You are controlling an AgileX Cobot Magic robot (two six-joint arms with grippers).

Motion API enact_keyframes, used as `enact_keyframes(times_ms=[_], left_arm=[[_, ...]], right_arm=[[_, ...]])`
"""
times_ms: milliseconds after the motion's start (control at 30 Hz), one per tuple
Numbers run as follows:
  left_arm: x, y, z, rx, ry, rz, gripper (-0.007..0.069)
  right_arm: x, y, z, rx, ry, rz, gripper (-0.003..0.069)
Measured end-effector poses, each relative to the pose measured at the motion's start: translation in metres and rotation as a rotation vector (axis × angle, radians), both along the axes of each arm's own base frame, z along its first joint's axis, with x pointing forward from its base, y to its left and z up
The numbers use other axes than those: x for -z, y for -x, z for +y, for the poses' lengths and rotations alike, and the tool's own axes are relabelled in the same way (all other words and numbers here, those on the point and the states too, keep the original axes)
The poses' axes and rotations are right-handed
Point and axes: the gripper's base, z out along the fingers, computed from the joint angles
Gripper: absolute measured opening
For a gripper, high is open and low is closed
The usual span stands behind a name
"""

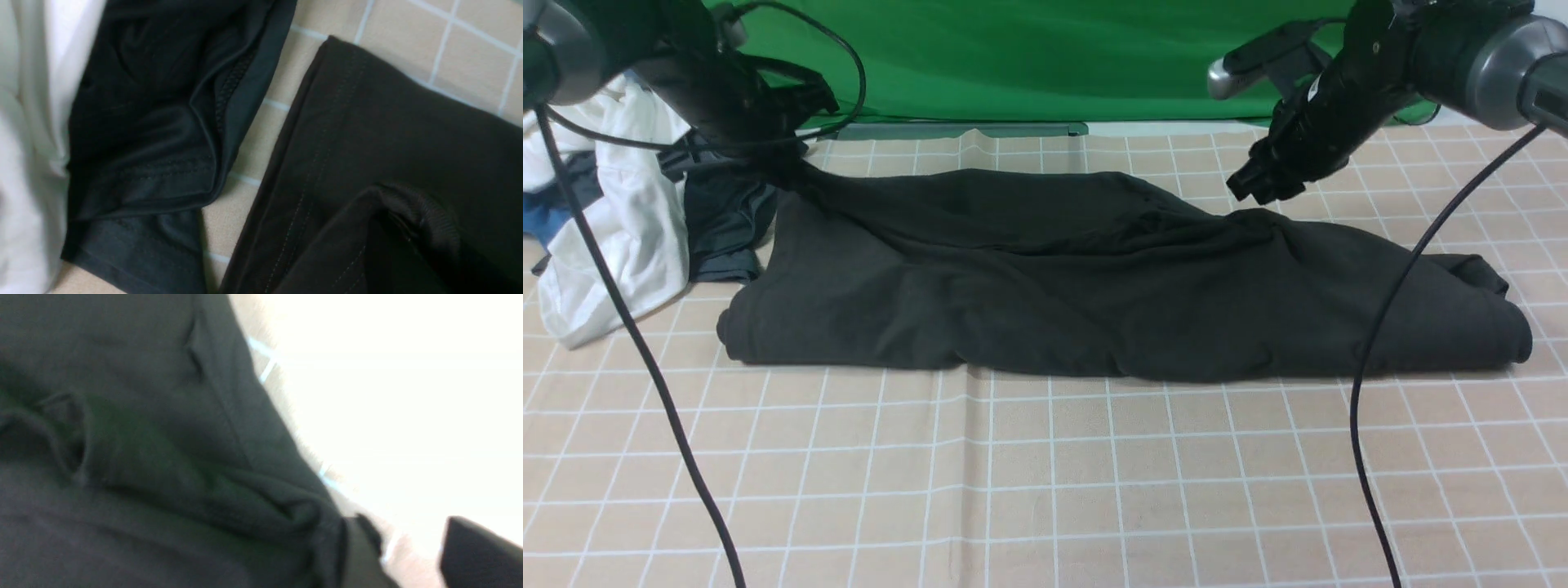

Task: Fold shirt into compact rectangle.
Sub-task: 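Fold the black garment in half by bringing its near edge over to the far edge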

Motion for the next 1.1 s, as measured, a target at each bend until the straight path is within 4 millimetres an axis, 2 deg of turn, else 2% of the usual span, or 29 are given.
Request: enact_keyframes(times_ms=[133, 233, 433, 667, 800, 967, 1033, 1100], left_arm=[[-0.002, -0.001, 0.000, 0.000, 0.000, -0.005, 0.0035], [-0.002, -0.001, 0.000, 0.002, 0.000, -0.004, 0.0035], [-0.002, 0.001, 0.000, 0.019, -0.007, 0.013, 0.0035], [-0.001, 0.001, 0.000, 0.027, -0.010, 0.017, 0.0035], [-0.001, 0.001, 0.000, 0.030, -0.011, 0.021, 0.0035], [-0.001, 0.002, 0.000, 0.041, -0.015, 0.024, 0.0035], [-0.001, 0.002, 0.000, 0.042, -0.014, 0.023, 0.0035], [-0.001, 0.002, -0.001, 0.043, -0.010, 0.025, 0.0035]], right_arm=[[-0.014, 0.005, 0.007, -0.032, -0.055, 0.049, 0.0463], [-0.019, 0.015, 0.026, -0.196, -0.055, 0.086, 0.0475], [-0.001, 0.020, 0.068, -0.326, -0.058, 0.071, 0.0479], [0.008, 0.016, 0.088, -0.369, -0.052, -0.009, 0.0479], [0.015, 0.013, 0.092, -0.368, -0.053, -0.025, 0.0475], [0.035, 0.012, 0.092, -0.375, -0.042, 0.028, 0.0378], [0.035, 0.012, 0.092, -0.377, -0.040, 0.026, 0.0279], [0.034, 0.011, 0.093, -0.373, -0.042, 0.009, 0.0143]])
